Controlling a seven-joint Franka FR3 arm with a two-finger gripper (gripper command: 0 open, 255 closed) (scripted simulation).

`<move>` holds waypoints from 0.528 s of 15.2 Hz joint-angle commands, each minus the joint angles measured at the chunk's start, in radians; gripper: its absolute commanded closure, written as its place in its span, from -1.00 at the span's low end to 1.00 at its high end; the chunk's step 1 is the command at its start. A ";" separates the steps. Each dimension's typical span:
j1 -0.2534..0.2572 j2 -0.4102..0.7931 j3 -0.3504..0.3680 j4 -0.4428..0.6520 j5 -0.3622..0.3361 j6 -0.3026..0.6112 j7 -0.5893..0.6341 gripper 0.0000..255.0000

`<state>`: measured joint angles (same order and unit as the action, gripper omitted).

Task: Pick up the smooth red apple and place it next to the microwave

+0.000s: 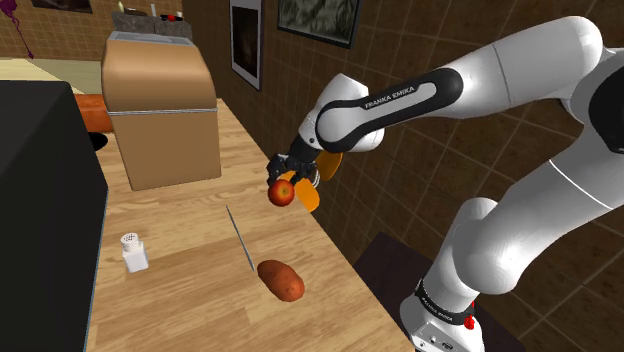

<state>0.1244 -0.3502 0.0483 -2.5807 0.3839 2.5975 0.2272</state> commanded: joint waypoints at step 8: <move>-0.025 -0.067 0.007 0.069 -0.048 -0.133 0.051 1.00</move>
<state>0.1022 -0.4098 0.0547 -2.5227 0.3414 2.4817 0.2721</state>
